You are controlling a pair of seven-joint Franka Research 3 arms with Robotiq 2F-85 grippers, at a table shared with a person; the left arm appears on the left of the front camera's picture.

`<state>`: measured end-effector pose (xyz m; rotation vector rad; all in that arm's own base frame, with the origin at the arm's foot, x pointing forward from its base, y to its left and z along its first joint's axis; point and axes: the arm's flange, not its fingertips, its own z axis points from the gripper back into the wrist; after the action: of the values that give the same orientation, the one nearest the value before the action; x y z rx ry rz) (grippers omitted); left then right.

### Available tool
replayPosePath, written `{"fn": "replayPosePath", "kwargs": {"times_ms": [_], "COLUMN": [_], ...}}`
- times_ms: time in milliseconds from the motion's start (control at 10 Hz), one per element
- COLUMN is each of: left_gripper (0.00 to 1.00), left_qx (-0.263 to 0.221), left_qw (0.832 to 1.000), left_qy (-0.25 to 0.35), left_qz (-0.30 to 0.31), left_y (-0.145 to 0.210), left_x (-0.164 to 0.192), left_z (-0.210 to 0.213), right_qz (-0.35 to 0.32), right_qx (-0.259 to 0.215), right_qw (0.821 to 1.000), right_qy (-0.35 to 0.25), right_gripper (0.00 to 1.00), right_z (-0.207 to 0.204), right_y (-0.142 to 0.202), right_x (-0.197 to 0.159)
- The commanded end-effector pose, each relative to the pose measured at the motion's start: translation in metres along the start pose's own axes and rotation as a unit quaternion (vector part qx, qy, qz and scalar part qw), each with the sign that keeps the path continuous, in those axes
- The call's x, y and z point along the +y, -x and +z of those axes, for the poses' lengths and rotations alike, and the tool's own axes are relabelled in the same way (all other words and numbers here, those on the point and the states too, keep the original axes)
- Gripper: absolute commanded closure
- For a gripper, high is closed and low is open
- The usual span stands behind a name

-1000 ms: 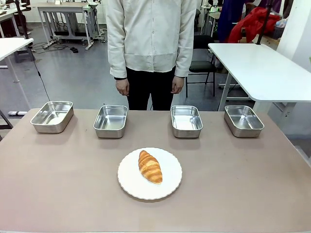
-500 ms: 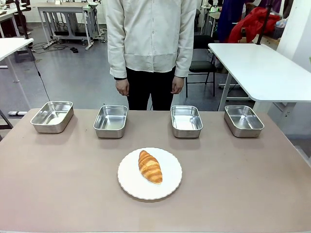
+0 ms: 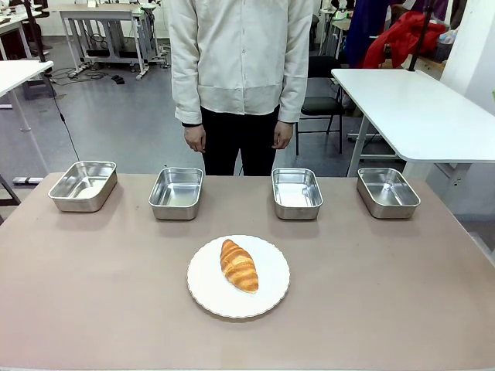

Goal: Place the bread in the container.
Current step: Place the Butter Roll into the Airtight Container indicated by the human.

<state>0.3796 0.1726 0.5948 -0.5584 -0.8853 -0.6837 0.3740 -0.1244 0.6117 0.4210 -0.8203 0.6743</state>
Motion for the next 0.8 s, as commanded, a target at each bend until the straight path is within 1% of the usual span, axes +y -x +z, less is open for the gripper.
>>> {"fn": "replayPosePath", "kwargs": {"times_ms": [0, 700], "left_gripper": [0.00, 0.00], "left_qx": [-0.010, -0.010], "left_qw": [1.000, 1.000], "left_qy": [0.004, 0.004], "left_qz": [-0.007, -0.007], "left_y": [-0.0015, -0.0015], "left_x": [0.0009, 0.0009], "left_z": [-0.0010, -0.0010], "right_qz": [0.011, 0.011], "right_qx": [-0.010, -0.010], "right_qw": [1.000, 1.000], "right_qy": [-0.005, -0.005], "right_gripper": [0.00, 0.00], "right_z": [0.0001, 0.0001], "right_y": [-0.0005, -0.0005], "right_x": [-0.0022, -0.0022]}}
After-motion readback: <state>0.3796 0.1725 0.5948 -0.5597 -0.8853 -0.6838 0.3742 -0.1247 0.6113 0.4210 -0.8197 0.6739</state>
